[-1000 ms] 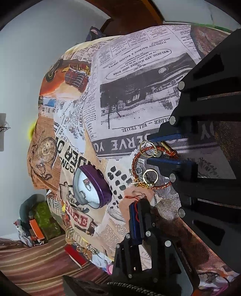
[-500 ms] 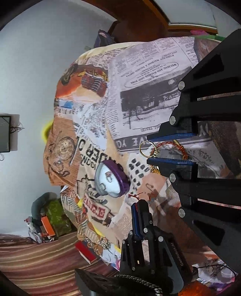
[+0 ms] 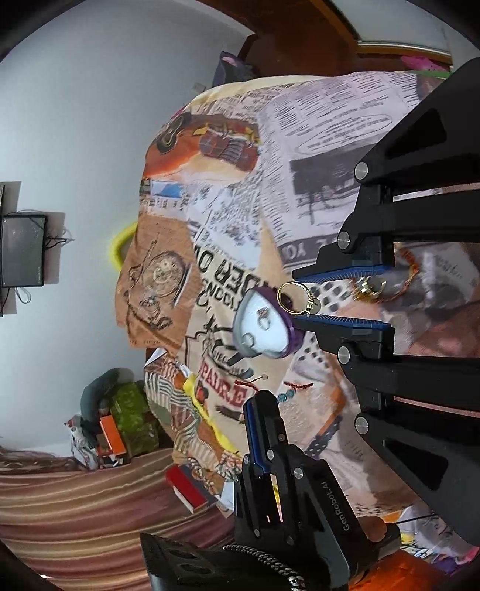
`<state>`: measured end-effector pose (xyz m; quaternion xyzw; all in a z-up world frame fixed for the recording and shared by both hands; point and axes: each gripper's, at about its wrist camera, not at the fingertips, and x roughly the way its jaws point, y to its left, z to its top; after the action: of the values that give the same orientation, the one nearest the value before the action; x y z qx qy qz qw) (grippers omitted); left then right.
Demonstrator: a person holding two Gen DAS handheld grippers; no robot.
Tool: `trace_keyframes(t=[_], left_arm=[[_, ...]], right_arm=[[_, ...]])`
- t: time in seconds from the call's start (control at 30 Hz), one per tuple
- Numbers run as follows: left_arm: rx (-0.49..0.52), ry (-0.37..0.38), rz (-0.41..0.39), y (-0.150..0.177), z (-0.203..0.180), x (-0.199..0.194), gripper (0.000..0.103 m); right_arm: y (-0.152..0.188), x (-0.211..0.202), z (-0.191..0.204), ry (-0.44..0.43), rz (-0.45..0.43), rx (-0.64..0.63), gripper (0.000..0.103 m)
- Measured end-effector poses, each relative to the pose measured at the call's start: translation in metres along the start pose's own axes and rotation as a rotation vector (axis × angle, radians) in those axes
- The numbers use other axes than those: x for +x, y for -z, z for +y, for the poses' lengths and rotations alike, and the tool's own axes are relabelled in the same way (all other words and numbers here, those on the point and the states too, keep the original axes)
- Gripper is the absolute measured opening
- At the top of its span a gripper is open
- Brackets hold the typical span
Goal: Organize jewelry
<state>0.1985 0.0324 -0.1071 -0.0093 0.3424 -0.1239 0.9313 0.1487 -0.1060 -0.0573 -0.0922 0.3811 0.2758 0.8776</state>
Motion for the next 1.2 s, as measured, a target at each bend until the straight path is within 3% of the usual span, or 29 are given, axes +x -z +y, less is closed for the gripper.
trace_keyframes(t=[0.37, 0.9, 1.03, 1.1, 1.2], left_arm=[[-0.066, -0.037, -0.02, -0.017, 0.042, 0.018, 0.006], [-0.155, 0.007, 0.113, -0.021, 0.079, 0.097, 0.006], [-0.142, -0.033, 0.127, -0.015, 0.082, 0.1, 0.006], [-0.126, -0.058, 0.147, -0.008, 0.084, 0.1, 0.009], [-0.111, -0.077, 0.184, 0.004, 0.087, 0.102, 0.026]], right_arm=[[-0.024, 0.037, 0.017, -0.02, 0.015, -0.045, 0.016], [-0.05, 0.12, 0.005, -0.049, 0.181, -0.021, 0.016], [-0.05, 0.132, 0.004, -0.067, 0.224, -0.022, 0.016], [-0.049, 0.134, 0.004, -0.078, 0.231, -0.021, 0.016], [-0.049, 0.139, 0.005, -0.088, 0.242, -0.029, 0.016]])
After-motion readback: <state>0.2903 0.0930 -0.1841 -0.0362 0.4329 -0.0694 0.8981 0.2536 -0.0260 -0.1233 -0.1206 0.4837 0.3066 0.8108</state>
